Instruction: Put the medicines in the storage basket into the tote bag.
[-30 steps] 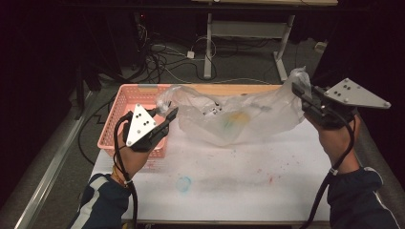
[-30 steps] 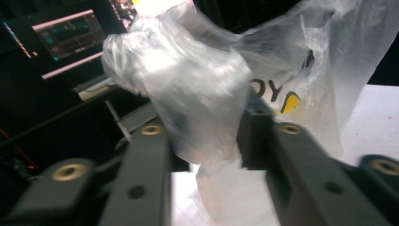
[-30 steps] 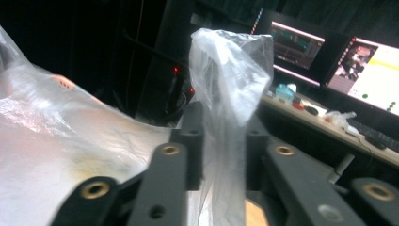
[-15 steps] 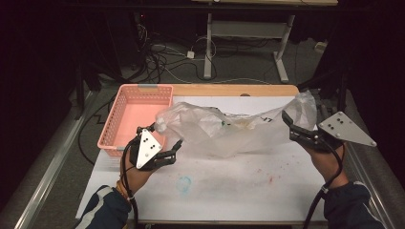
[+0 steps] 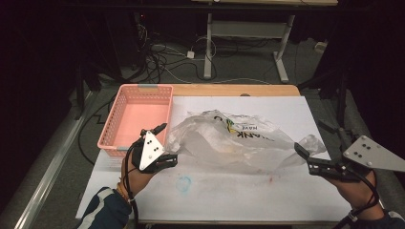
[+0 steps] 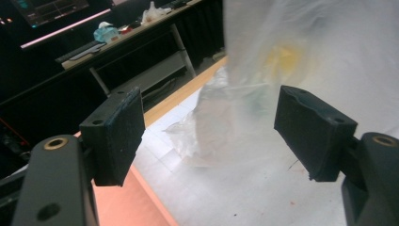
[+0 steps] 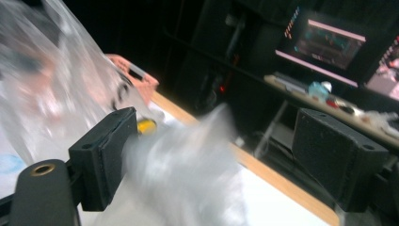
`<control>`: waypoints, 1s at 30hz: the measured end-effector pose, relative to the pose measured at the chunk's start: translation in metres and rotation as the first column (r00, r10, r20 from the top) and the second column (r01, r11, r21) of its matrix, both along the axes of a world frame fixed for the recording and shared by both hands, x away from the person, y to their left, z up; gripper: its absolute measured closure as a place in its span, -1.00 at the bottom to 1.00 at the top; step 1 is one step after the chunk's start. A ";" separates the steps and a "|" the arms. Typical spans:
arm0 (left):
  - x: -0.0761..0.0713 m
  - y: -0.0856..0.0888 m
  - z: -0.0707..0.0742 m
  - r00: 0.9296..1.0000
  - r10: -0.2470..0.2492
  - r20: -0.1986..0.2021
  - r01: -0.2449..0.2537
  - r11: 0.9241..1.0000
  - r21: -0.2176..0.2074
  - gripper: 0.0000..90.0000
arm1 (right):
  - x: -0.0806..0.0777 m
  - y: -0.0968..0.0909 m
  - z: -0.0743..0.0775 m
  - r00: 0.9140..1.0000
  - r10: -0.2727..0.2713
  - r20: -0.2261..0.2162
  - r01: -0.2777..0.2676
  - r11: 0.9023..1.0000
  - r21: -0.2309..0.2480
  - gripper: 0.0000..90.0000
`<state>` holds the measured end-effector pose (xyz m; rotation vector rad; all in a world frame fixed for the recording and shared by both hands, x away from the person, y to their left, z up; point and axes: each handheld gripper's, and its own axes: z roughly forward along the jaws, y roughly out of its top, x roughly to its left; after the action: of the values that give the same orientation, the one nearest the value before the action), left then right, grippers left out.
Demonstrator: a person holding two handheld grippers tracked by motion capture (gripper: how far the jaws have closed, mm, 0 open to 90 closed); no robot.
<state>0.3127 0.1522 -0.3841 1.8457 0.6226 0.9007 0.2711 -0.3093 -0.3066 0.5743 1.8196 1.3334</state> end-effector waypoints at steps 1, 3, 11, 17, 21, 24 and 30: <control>0.000 0.002 0.001 1.000 -0.001 0.002 0.001 1.000 -0.002 -0.48 | -0.003 0.001 0.002 1.000 0.009 0.004 -0.009 1.000 0.002 -0.64; 0.000 0.005 0.002 1.000 0.012 0.005 -0.012 1.000 -0.002 -0.48 | -0.004 0.005 0.006 1.000 0.012 0.003 -0.012 1.000 0.017 -0.63; 0.002 0.016 -0.005 0.999 0.027 -0.024 -0.026 1.000 0.007 -0.51 | 0.013 0.004 0.005 1.000 -0.002 -0.014 0.002 0.999 0.051 -0.55; 0.004 0.022 -0.010 0.998 0.053 -0.036 -0.052 0.998 0.031 -0.51 | 0.031 -0.007 -0.012 0.996 -0.072 -0.046 0.073 0.997 0.037 -0.50; 0.005 0.031 -0.015 0.996 0.074 -0.041 -0.072 0.996 0.048 -0.51 | 0.043 -0.014 -0.032 0.990 -0.100 -0.097 0.102 0.995 0.016 -0.50; 0.004 0.038 -0.019 0.993 0.096 -0.064 -0.093 0.995 0.040 -0.51 | 0.046 -0.018 -0.041 0.988 -0.107 -0.111 0.110 0.994 0.021 -0.51; 0.004 0.048 -0.029 0.992 0.100 -0.081 -0.096 0.994 0.045 -0.51 | 0.050 -0.021 -0.061 0.982 -0.121 -0.146 0.124 0.992 0.009 -0.54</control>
<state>0.3162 0.2004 -0.4129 1.9107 0.7573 0.9102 0.3211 -0.3306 -0.3675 0.7982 1.8570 1.2544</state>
